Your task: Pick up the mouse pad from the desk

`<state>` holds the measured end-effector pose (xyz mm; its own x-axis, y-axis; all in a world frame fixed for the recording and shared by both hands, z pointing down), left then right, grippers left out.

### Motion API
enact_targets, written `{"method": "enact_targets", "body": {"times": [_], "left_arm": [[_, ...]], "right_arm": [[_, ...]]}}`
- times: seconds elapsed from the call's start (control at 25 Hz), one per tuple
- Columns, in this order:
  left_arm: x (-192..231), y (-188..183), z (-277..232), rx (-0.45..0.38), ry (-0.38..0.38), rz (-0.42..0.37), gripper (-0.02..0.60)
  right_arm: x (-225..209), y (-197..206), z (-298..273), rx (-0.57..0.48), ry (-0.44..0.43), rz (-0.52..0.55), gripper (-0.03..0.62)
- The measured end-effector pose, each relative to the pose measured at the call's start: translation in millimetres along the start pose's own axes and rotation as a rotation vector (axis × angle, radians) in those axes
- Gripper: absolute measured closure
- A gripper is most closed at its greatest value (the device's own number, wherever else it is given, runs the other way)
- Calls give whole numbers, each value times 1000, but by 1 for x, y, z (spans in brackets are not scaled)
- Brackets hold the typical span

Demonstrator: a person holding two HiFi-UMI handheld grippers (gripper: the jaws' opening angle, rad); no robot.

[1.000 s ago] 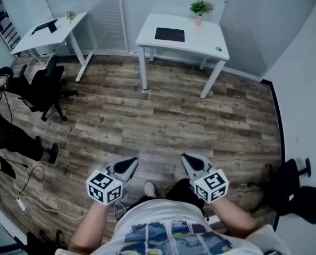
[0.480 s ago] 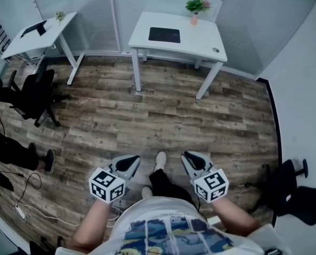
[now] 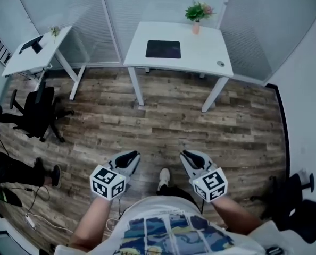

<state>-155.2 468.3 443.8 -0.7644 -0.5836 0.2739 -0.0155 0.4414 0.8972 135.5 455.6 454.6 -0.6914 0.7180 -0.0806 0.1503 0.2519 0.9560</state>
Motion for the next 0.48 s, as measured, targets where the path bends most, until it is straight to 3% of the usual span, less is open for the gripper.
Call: {"method": "enact_targets", "body": {"times": [0.08, 0.48], "left_arm": [[10, -14, -22, 13, -9, -9, 518], [36, -58, -125, 76, 23, -51, 499]], "right_arm": [[-21, -1, -11, -15, -1, -7, 553], [-98, 1, -5, 26, 128, -68, 549]]}}
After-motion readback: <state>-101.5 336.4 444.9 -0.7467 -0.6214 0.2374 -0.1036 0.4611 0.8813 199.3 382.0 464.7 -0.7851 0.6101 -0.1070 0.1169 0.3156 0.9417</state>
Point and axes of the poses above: the fingertips, and each gripper's own axes: z backward along the fingers, x to its left, y out of its underside, the point moved 10 cm from there along z, backward along the fingers, and after that the axes turned 5 degrees about -x, right-handed, at the moved point
